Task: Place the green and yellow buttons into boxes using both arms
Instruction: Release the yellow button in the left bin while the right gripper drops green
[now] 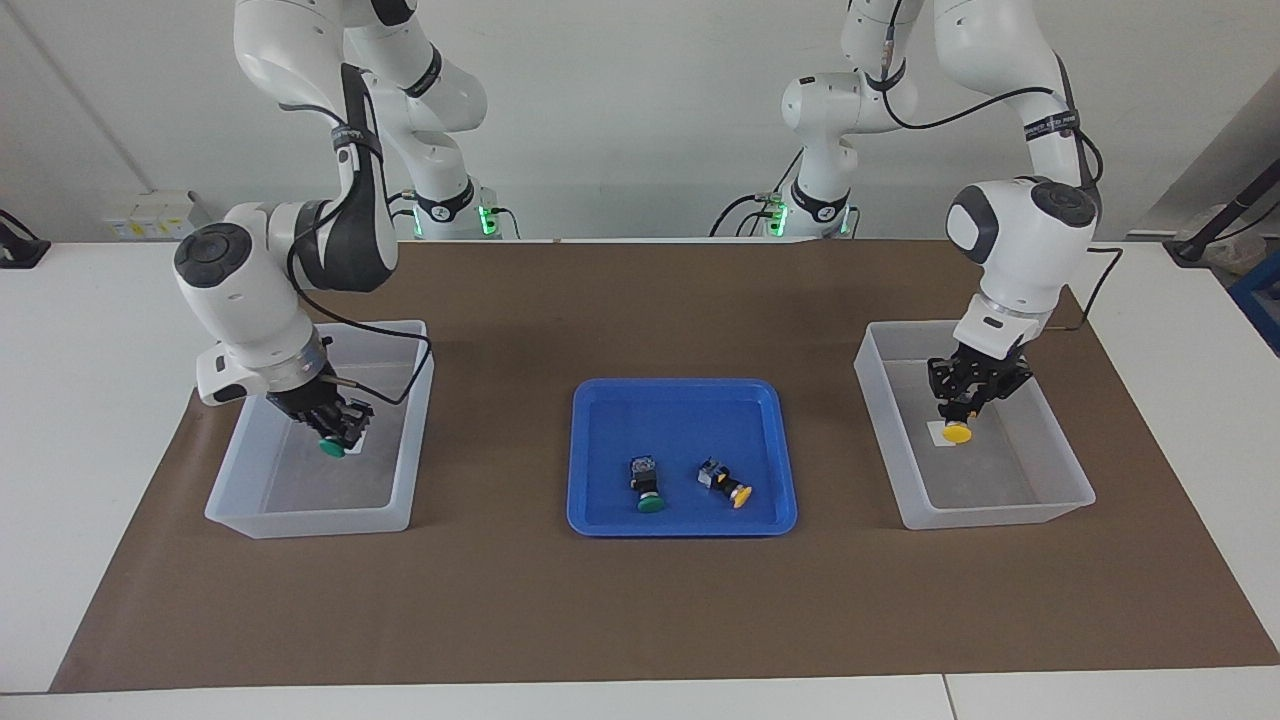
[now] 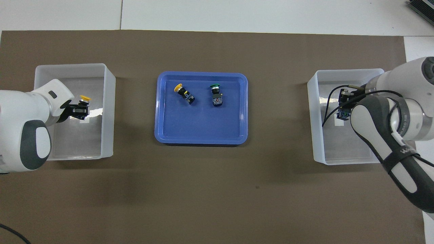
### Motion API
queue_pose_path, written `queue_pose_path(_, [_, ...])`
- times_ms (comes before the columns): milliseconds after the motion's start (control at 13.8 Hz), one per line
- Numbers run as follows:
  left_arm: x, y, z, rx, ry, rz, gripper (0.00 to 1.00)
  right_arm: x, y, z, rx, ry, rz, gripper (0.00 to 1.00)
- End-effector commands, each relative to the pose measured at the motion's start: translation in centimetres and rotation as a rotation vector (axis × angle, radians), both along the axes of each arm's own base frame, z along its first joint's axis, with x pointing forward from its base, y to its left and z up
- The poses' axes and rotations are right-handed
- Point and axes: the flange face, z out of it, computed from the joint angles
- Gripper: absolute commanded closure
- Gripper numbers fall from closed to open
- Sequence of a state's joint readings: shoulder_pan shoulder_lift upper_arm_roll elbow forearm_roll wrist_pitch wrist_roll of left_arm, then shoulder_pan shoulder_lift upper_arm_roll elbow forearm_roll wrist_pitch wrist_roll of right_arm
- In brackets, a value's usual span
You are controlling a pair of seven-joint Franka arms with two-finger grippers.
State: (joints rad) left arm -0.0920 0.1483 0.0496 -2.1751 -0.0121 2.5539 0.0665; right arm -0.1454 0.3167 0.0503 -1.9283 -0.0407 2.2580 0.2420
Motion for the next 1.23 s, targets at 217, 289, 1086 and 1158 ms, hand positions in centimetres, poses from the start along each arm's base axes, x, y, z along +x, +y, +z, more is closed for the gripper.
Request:
queue_pose_path(217, [-0.1, 0.6, 0.3, 0.007, -0.023, 0.018, 0.01, -1.4, -0.2, -1.5, 0.017, -0.032, -0.001, 0.00])
queue_pose_path(289, [0.0, 0.6, 0.3, 0.007, -0.023, 0.019, 0.00, -1.2, 0.3, -0.5, 0.015, -0.045, 0.008, 0.00])
queue_pose_path(1086, [5.1, -0.2, 12.1, 0.005, 0.055, 0.057, 0.70, 4.3, 16.9, 13.5, 0.030, -0.161, 0.239, 0.00])
queue_pose_path(1158, [5.0, -1.1, 12.2, -0.001, 0.054, 0.072, 0.71, 4.7, 17.9, 13.0, 0.035, -0.170, 0.228, 0.00])
